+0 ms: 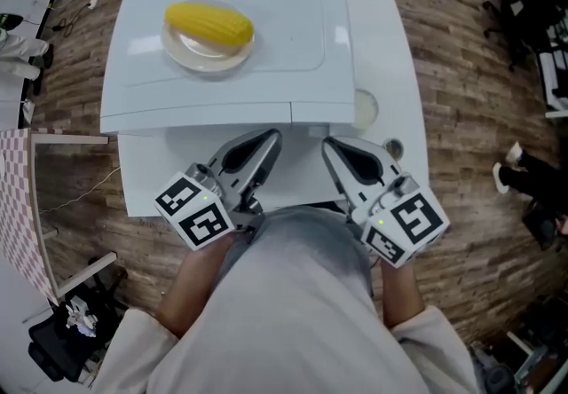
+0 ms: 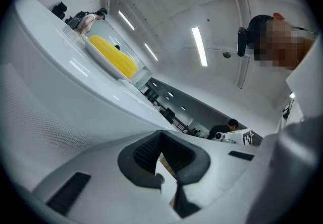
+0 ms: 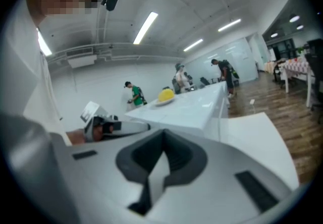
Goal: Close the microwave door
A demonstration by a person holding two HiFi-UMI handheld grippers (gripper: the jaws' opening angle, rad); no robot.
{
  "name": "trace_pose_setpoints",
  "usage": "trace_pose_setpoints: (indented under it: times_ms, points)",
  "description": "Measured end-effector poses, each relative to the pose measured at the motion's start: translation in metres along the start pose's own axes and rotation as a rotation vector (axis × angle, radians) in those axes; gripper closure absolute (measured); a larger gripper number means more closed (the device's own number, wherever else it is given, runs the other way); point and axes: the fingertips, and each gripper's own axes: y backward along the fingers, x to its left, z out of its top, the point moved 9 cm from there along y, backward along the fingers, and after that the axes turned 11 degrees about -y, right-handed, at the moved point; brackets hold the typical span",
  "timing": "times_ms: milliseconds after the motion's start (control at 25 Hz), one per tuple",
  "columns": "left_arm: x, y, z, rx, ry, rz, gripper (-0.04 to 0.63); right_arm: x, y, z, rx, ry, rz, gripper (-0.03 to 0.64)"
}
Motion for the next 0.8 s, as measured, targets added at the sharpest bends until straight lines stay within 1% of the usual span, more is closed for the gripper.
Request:
trace_pose_setpoints:
  times_ms: [120, 240, 400, 800]
  points:
    - [-0.003, 0.002, 0.002, -0.023, -0.012, 0.025, 0.577, 0.000, 0.009, 0.002, -0.017, 0.006, -0.029, 0.595]
    - [-0.007, 0.001, 0.004, -0.027, -0.036, 0.034, 0.577, 0.001, 0.015, 0.006, -0.034, 0.010, -0.050, 0.595]
    - [-0.012, 0.000, 0.005, -0.018, -0.062, 0.024, 0.577, 0.004, 0.018, 0.009, -0.036, 0.016, -0.064, 0.594]
    - [-0.014, 0.001, 0.006, -0.010, -0.081, 0.016, 0.577, 0.009, 0.019, 0.008, -0.030, 0.016, -0.080, 0.595]
